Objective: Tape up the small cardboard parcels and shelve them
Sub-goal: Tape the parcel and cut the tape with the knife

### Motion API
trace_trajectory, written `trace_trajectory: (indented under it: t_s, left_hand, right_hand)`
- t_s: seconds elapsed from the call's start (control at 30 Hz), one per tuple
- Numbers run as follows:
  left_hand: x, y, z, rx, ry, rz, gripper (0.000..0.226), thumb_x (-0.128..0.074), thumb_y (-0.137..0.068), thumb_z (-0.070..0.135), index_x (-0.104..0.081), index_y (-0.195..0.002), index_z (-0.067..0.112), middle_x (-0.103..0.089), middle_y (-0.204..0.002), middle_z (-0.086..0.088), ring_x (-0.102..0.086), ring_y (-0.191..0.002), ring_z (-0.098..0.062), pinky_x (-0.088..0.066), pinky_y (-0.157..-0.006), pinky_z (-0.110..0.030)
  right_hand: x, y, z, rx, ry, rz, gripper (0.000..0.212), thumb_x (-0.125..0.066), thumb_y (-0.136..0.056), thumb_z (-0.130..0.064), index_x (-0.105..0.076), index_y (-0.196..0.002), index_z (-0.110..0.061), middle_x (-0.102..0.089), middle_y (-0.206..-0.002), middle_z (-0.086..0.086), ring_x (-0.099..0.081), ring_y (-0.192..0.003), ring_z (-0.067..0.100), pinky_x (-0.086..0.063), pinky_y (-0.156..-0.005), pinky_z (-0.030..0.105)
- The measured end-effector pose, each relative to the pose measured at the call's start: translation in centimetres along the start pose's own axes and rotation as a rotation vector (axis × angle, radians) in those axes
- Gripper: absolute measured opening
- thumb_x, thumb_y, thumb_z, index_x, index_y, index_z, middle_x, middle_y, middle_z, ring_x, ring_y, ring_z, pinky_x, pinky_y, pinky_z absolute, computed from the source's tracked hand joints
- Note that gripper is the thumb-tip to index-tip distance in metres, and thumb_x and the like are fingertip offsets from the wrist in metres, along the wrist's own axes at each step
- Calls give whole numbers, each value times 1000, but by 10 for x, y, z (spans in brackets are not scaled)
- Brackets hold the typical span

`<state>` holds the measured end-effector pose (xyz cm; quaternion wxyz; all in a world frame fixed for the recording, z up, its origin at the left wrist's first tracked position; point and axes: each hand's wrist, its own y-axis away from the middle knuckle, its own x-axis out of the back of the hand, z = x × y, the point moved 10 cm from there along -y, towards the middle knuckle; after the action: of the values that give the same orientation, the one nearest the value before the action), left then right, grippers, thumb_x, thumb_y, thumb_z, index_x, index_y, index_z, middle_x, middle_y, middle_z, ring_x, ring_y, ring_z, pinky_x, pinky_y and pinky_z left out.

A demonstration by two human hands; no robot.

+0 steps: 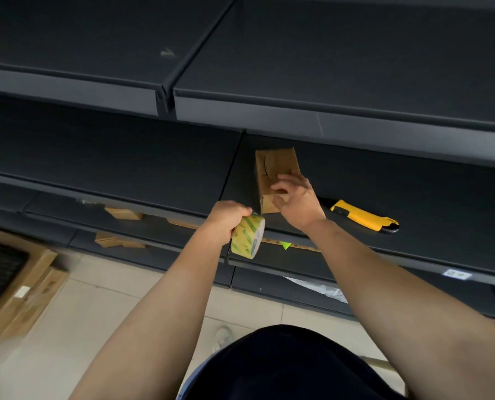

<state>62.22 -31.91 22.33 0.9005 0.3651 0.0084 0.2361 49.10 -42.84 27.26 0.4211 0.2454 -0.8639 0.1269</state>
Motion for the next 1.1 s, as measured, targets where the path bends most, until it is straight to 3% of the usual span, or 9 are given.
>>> trace_trajectory:
  t_s: [0.23, 0.33, 0.4, 0.47, 0.57, 0.7, 0.8, 1.0, 1.1]
  left_hand:
    - [4, 5, -4, 43, 111, 24, 19, -62, -90, 7, -61, -106, -1, -67, -97, -18, -66, -81, -28, -56, -72, -41]
    - [5, 9, -3, 51, 212, 12, 13, -60, -91, 6, -59, -102, 0, -66, -88, -15, -66, -73, -25, -55, -61, -40]
    - [3, 12, -3, 62, 309, 0, 5, -58, -92, 5, -58, -95, 1, -66, -87, -15, -66, -73, -25, -55, -58, -39]
    - [2, 14, -3, 72, 395, 0, 3, -56, -92, 3, -57, -92, 0, -66, -87, -16, -66, -74, -25, -55, -57, -38]
    - [2, 20, -3, 70, 479, 5, 3, -55, -92, -3, -56, -89, -2, -64, -85, -17, -65, -72, -24, -54, -51, -36]
    - [6, 22, -4, 73, 430, 6, 2, -58, -90, -3, -59, -88, -2, -65, -93, -18, -66, -79, -27, -56, -62, -39]
    - [13, 18, -7, 86, 152, 72, 17, -65, -88, 9, -65, -102, -1, -64, -91, -13, -62, -81, -24, -54, -85, -40]
    - [15, 15, 13, 22, -60, 162, 20, -61, -91, 26, -63, -95, 6, -52, -74, -4, -49, -64, -16, -39, -50, -26]
    - [12, 11, 20, -77, 55, 143, 18, -57, -93, 19, -63, -79, 8, -55, -71, -2, -52, -69, -15, -46, -65, -25]
  right_hand:
    - [1, 5, -8, 40, 62, -39, 19, -55, -94, -20, -66, -110, -19, -50, -140, -5, -28, -140, 11, 4, -119, 36]
    - [11, 12, -15, 16, 30, 52, 23, -54, -95, -28, -69, -107, -15, -59, -127, -1, -40, -131, 19, -15, -117, 43]
    - [29, 26, -21, -27, -84, 228, 32, -54, -94, -37, -68, -84, -10, -65, -94, 2, -55, -101, 22, -42, -93, 41]
    - [22, 38, -21, -120, -211, 160, 48, -52, -90, -53, -59, -68, -11, -57, -66, -4, -55, -69, 14, -43, -64, 30]
    - [-23, 55, -26, -253, -458, -228, 56, -60, -79, -65, -60, -85, -9, -65, -77, 1, -60, -70, 11, -47, -64, 27]
    - [-42, 64, -26, -305, -502, -383, 30, -73, -82, -34, -63, -101, -13, -70, -102, 5, -67, -94, 20, -52, -87, 36]
    - [-40, 65, -31, -306, -475, -413, 24, -69, -85, -28, -68, -101, -9, -71, -101, 10, -67, -93, 24, -52, -85, 38]
    - [-22, 66, -37, -305, -464, -318, 20, -59, -90, -32, -66, -91, -12, -62, -75, -2, -58, -62, 9, -44, -51, 18]
    - [-5, 58, -39, -265, -362, -220, 33, -56, -91, -40, -67, -94, -9, -64, -77, 1, -59, -64, 12, -44, -51, 17]
